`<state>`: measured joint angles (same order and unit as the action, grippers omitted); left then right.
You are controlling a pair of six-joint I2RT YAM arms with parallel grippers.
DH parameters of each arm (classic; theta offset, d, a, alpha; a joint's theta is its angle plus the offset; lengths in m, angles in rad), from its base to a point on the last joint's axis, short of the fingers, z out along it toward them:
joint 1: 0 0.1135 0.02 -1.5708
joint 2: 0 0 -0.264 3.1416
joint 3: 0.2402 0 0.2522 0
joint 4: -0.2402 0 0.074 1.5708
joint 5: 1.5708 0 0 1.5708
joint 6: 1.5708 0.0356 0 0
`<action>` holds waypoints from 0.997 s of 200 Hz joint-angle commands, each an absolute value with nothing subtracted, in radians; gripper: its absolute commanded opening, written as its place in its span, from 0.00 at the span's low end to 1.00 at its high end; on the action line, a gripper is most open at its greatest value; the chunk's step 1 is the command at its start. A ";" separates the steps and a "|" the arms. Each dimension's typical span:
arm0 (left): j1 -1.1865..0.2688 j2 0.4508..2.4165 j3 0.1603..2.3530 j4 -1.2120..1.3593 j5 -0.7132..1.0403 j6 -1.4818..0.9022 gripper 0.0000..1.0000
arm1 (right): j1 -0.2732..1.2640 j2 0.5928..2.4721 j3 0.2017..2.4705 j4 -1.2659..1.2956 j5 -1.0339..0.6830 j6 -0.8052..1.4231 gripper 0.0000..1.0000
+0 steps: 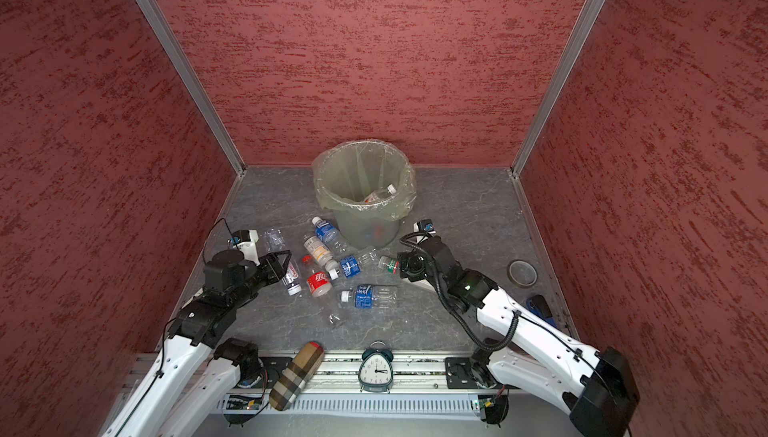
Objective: Throw the plastic bottles in the bin
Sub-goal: 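Carry the crushed bottle over the bin and release it with the left gripper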
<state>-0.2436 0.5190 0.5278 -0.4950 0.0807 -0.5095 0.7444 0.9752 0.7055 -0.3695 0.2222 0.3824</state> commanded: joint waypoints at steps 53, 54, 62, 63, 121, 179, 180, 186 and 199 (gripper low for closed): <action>-0.324 0.368 0.561 -0.492 0.091 -0.445 0.48 | 0.762 0.988 0.685 -0.318 0.193 0.402 0.89; -0.325 0.367 0.562 -0.492 0.092 -0.444 0.48 | 0.762 0.989 0.685 -0.316 0.193 0.402 0.89; -0.332 0.364 0.574 -0.495 0.096 -0.439 0.49 | 0.764 0.991 0.682 -0.312 0.193 0.403 0.89; -0.333 0.364 0.576 -0.495 0.097 -0.438 0.49 | 0.763 0.991 0.681 -0.311 0.193 0.403 0.89; -0.384 0.441 0.713 -0.437 0.115 -0.414 0.50 | 0.778 0.996 0.674 -0.302 0.198 0.411 0.89; -0.466 0.939 1.083 -0.165 0.110 -0.321 0.49 | 0.806 0.982 0.677 -0.300 0.239 0.439 0.88; -0.467 0.952 1.097 -0.159 0.112 -0.319 0.49 | 0.808 0.983 0.678 -0.300 0.239 0.440 0.88; -0.472 1.029 1.163 -0.131 0.119 -0.310 0.49 | 0.812 0.984 0.678 -0.299 0.241 0.444 0.88; -0.470 1.204 1.322 -0.111 0.150 -0.310 0.54 | 0.823 0.991 0.685 -0.296 0.248 0.449 0.88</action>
<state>-0.4614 0.9821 1.1305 -0.2615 0.1074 -0.3611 0.8013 0.9981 0.6849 -0.3218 0.2150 0.4152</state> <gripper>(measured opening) 0.500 0.882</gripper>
